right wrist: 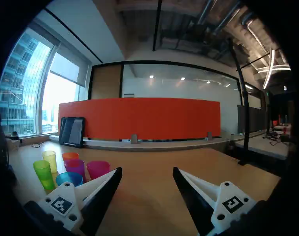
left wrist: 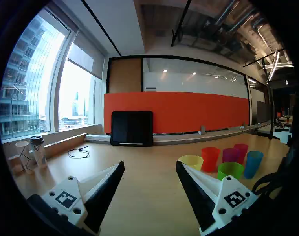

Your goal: Pour water

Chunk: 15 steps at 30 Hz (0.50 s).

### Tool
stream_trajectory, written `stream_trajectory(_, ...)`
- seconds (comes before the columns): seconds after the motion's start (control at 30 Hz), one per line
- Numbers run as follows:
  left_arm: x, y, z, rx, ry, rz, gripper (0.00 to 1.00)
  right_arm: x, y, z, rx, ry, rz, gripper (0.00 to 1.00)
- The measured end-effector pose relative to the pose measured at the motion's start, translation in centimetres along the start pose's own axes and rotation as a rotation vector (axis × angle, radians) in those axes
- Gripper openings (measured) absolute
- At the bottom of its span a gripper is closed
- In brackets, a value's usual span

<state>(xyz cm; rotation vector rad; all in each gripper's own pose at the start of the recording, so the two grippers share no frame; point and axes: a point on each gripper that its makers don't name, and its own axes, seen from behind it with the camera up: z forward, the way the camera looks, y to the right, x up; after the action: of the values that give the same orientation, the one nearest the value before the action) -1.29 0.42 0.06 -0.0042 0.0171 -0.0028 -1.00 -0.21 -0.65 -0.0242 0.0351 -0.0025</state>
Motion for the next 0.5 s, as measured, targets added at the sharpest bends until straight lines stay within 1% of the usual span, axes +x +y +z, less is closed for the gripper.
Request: stream_trajectory(0.5,-0.05,0.04,0.00,0.000,0.000,0.000,0.97,-0.01,-0.27,0.07,0.011,-0.003,0.001,1.00)
